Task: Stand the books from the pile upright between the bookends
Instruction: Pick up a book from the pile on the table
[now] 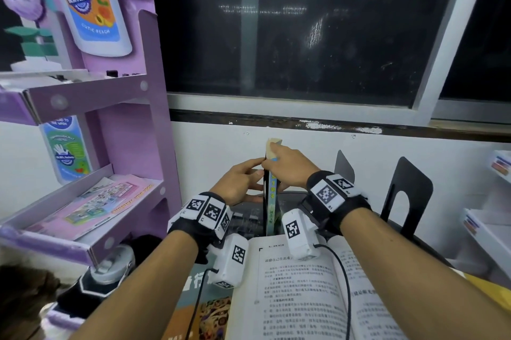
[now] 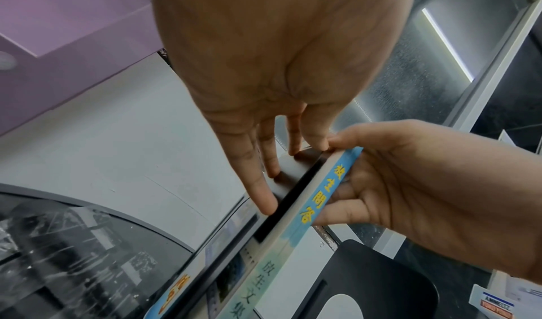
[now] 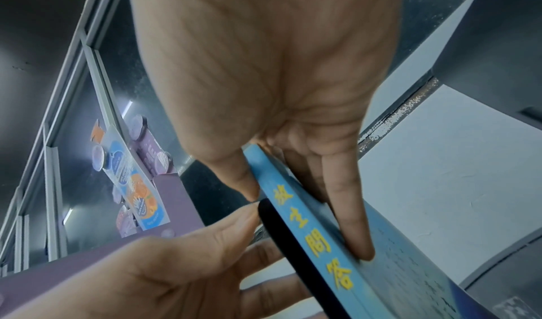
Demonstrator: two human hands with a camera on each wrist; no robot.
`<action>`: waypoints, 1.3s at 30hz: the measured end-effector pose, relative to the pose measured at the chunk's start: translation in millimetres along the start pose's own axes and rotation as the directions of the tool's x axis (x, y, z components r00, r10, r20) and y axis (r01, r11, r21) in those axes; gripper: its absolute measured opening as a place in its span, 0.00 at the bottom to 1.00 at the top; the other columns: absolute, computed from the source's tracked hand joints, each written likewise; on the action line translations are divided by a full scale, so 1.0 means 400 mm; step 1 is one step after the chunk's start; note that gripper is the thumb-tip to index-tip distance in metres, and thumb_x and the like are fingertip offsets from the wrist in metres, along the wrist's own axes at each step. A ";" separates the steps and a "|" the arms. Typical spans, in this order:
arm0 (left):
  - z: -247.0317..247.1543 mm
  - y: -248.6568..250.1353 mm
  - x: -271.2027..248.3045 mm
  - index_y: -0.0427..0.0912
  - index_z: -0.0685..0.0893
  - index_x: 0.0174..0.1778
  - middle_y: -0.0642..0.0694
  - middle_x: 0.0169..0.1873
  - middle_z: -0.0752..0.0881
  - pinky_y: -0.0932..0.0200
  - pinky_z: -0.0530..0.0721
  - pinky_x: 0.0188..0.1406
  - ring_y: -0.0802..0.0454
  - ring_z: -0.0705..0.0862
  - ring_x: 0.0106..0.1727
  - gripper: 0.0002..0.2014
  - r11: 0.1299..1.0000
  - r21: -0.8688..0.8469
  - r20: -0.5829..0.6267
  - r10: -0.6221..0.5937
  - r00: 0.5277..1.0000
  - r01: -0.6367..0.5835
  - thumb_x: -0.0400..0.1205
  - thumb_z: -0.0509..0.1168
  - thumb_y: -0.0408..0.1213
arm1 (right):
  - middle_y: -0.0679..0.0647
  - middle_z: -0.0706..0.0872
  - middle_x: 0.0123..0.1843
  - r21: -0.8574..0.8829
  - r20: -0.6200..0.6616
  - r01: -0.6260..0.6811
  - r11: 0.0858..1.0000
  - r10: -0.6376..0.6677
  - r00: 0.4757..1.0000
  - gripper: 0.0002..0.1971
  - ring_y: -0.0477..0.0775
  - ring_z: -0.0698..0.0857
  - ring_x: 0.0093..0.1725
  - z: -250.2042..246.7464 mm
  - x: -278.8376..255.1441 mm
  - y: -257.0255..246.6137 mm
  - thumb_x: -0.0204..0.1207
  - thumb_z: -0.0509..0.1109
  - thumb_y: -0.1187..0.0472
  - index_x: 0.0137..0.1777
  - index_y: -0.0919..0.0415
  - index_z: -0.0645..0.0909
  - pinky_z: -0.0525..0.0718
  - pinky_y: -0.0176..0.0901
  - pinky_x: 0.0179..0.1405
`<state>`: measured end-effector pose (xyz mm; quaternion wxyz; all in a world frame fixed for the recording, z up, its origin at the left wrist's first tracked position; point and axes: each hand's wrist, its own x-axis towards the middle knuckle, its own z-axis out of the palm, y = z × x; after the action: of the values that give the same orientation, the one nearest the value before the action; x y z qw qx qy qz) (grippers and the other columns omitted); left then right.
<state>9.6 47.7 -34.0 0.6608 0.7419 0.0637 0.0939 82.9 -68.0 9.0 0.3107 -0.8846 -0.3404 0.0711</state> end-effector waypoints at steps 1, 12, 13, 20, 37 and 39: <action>-0.002 0.000 -0.003 0.44 0.72 0.76 0.41 0.58 0.85 0.58 0.90 0.41 0.46 0.87 0.51 0.19 1.000 -0.010 0.005 0.003 1.000 -0.003 0.89 0.54 0.33 | 0.66 0.83 0.55 0.014 0.017 0.003 1.000 -0.003 1.000 0.15 0.66 0.90 0.42 0.000 -0.003 0.001 0.83 0.60 0.56 0.65 0.64 0.71 0.91 0.55 0.42; -0.007 -0.007 -0.016 0.45 0.73 0.74 0.49 0.50 0.86 0.59 0.90 0.44 0.54 0.88 0.46 0.18 0.999 -0.034 0.003 -0.009 1.000 0.009 0.88 0.54 0.31 | 0.62 0.78 0.69 -0.185 0.103 0.086 0.979 -0.068 0.992 0.38 0.60 0.80 0.65 0.003 -0.018 0.018 0.75 0.76 0.58 0.80 0.59 0.60 0.83 0.43 0.53; -0.006 -0.008 -0.016 0.45 0.74 0.75 0.48 0.50 0.86 0.59 0.89 0.44 0.54 0.88 0.46 0.18 0.999 -0.033 0.003 -0.011 1.000 0.012 0.88 0.55 0.31 | 0.62 0.79 0.67 -0.213 0.091 0.085 0.973 -0.067 0.994 0.36 0.60 0.80 0.64 0.004 -0.017 0.016 0.73 0.77 0.58 0.77 0.60 0.63 0.83 0.45 0.53; -0.006 -0.014 -0.023 0.46 0.73 0.75 0.47 0.48 0.85 0.58 0.90 0.46 0.51 0.88 0.46 0.19 0.999 -0.037 -0.001 -0.021 1.000 0.021 0.88 0.56 0.31 | 0.62 0.80 0.58 -0.288 0.039 0.068 0.955 -0.060 0.997 0.29 0.59 0.80 0.51 0.017 -0.008 0.008 0.68 0.81 0.56 0.62 0.61 0.70 0.76 0.43 0.40; -0.013 -0.001 -0.055 0.43 0.72 0.73 0.40 0.62 0.81 0.50 0.84 0.57 0.48 0.83 0.46 0.19 0.970 0.155 0.033 -0.192 0.981 0.185 0.86 0.61 0.36 | 0.59 0.74 0.77 -0.314 0.148 0.051 0.948 -0.004 0.989 0.51 0.62 0.75 0.73 -0.039 -0.079 0.021 0.66 0.82 0.54 0.83 0.58 0.53 0.77 0.52 0.68; -0.014 0.003 -0.066 0.43 0.72 0.72 0.43 0.59 0.82 0.52 0.84 0.56 0.48 0.82 0.46 0.18 0.961 0.193 0.037 -0.211 0.977 0.200 0.86 0.62 0.38 | 0.58 0.73 0.78 -0.315 0.170 0.051 0.948 0.003 0.985 0.53 0.61 0.75 0.73 -0.053 -0.096 0.024 0.67 0.82 0.53 0.84 0.56 0.50 0.76 0.51 0.69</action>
<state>-17.4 47.0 -33.5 0.5953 0.7929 0.1298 -0.0029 66.2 -109.1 16.7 0.1350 -0.9097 -0.3832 0.0858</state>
